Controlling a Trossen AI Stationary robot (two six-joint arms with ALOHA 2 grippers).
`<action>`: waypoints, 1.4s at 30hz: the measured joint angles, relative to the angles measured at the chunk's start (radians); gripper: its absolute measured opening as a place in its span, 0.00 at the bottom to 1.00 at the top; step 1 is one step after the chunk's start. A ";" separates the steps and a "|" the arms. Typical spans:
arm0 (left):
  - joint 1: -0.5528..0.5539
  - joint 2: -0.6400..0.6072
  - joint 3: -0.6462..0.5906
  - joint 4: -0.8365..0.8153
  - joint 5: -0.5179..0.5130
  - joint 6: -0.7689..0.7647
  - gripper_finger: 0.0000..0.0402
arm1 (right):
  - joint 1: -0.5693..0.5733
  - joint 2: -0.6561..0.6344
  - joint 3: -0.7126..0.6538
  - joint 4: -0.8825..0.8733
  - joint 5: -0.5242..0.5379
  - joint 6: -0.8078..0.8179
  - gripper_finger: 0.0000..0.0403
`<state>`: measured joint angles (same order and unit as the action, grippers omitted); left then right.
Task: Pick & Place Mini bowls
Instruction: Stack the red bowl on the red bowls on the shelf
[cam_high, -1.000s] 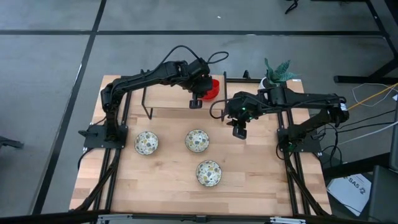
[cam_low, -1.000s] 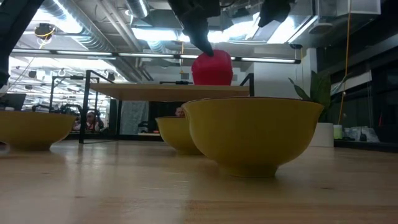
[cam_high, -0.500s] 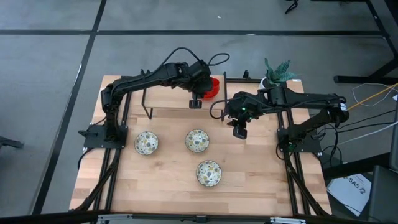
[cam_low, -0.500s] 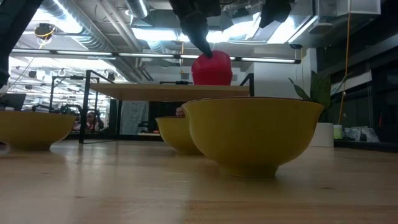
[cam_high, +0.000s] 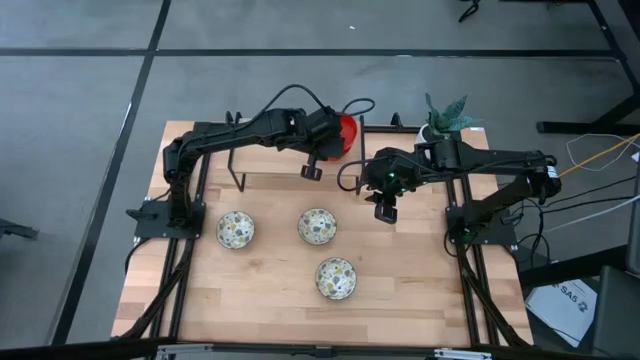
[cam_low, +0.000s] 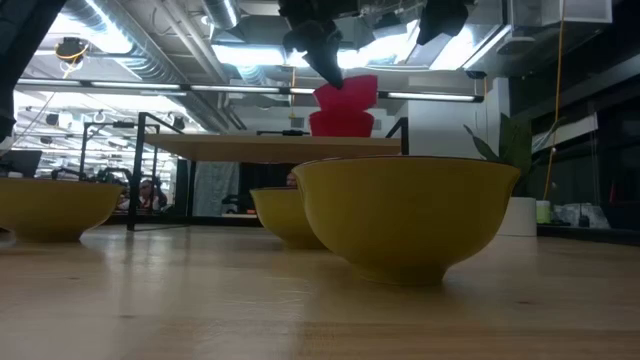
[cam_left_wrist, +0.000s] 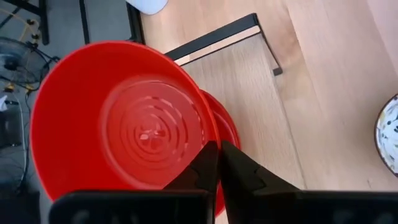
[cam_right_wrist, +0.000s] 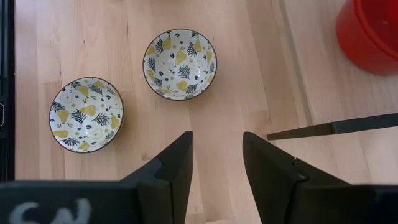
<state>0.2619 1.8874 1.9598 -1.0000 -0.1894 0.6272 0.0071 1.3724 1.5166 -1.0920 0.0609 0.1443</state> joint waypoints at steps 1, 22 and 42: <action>0.000 0.000 0.000 -0.003 0.000 0.000 0.01 | 0.000 0.000 0.000 0.000 0.000 0.000 0.35; 0.035 -0.001 -0.001 -0.074 0.058 -0.040 0.04 | 0.000 0.000 0.000 0.026 0.000 0.008 0.35; 0.035 -0.001 -0.001 -0.073 0.102 -0.055 0.25 | 0.000 0.000 0.000 0.026 0.000 0.005 0.35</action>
<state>0.2974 1.8866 1.9591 -1.0733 -0.0875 0.5722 0.0071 1.3724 1.5166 -1.0660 0.0612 0.1495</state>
